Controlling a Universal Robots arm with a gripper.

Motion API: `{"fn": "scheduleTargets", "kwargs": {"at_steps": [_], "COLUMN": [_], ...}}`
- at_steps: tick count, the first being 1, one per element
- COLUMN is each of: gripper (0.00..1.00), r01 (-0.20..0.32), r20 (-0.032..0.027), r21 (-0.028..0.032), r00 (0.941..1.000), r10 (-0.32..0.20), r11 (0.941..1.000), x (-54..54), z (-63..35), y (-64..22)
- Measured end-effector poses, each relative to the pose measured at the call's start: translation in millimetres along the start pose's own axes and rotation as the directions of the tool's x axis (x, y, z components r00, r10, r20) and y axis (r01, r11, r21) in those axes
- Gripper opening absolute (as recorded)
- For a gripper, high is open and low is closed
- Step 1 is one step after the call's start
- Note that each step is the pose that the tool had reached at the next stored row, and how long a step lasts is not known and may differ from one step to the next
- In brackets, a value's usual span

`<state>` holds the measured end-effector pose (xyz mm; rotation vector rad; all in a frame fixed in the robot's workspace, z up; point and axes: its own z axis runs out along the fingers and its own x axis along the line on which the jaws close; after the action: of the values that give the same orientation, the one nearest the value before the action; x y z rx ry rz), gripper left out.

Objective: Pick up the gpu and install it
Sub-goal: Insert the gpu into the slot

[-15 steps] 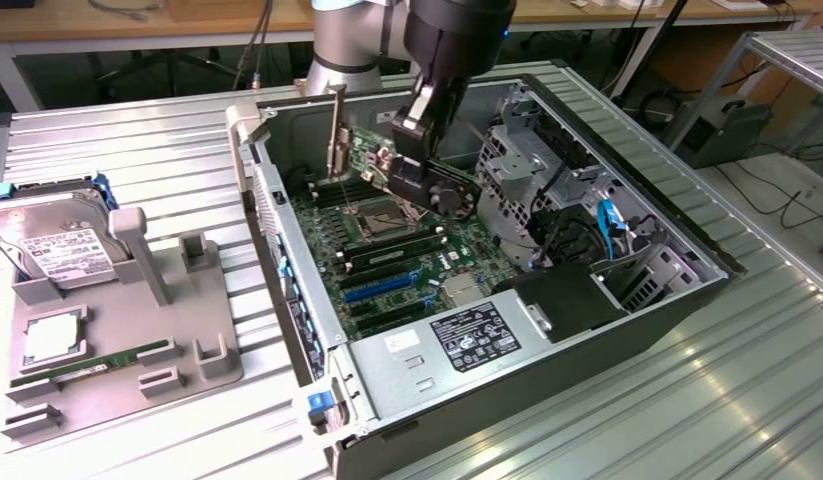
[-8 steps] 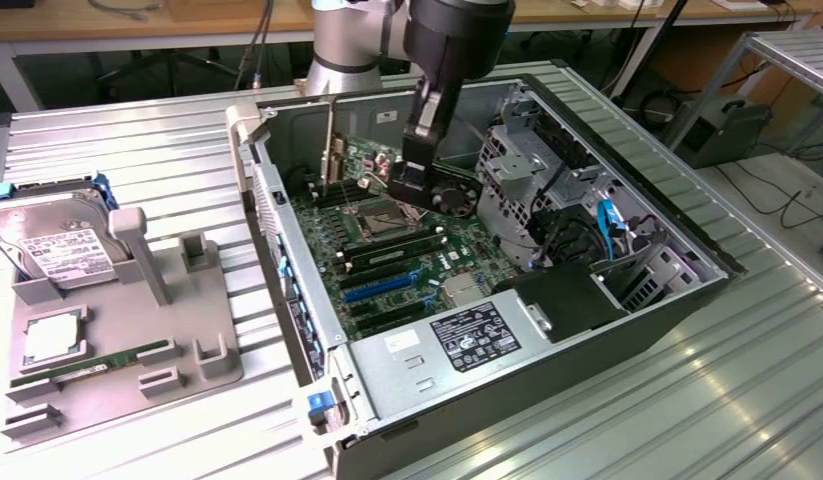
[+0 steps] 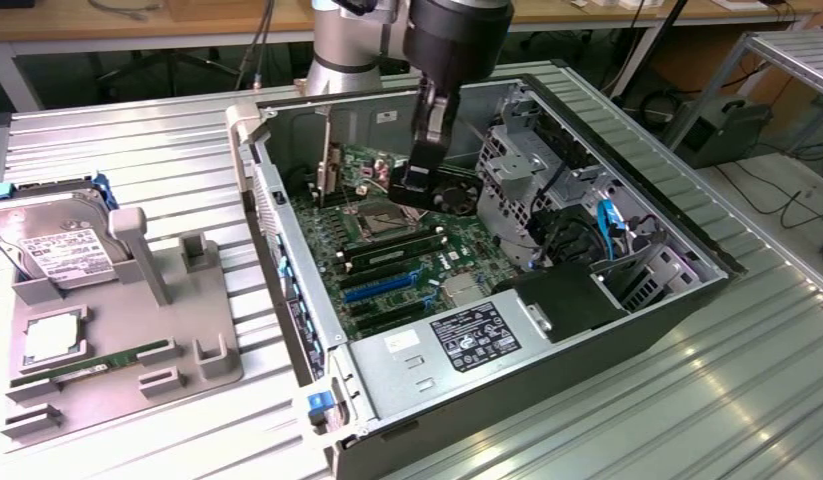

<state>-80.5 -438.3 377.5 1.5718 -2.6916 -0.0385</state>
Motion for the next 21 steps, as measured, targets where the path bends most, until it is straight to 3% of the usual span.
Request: {"fn": "scheduleTargets", "kwargs": {"at_steps": [2,7,8,11,13,15,21], "gripper": [0.26,0.26,0.26,0.26,0.26,0.26,0.26], "r01": [0.047,0.150,0.189,0.242,0.277,0.331,0.431], "r20": [-0.0015,-0.0048,-0.0062,-0.0080,-0.0092,-0.0110,-0.0146], "r21": [0.0006,0.0015,0.0018,0.0021,0.0023,0.0026,0.0028], "r00": [0.9989,0.9886,0.9820,0.9704,0.9609,0.9435,0.9023], "r10": [-0.047,-0.150,-0.189,-0.242,-0.277,-0.331,-0.431], "r11": [0.9989,0.9887,0.9820,0.9704,0.9609,0.9435,0.9024], "x": [0.0,0.0,0.0,0.0,0.0,0.0,-0.1], "z": [0.9,2.9,3.7,4.8,5.6,7.0,11.0], "y": [0.0,-0.1,-0.1,-0.2,-0.2,-0.2,-0.4]}}
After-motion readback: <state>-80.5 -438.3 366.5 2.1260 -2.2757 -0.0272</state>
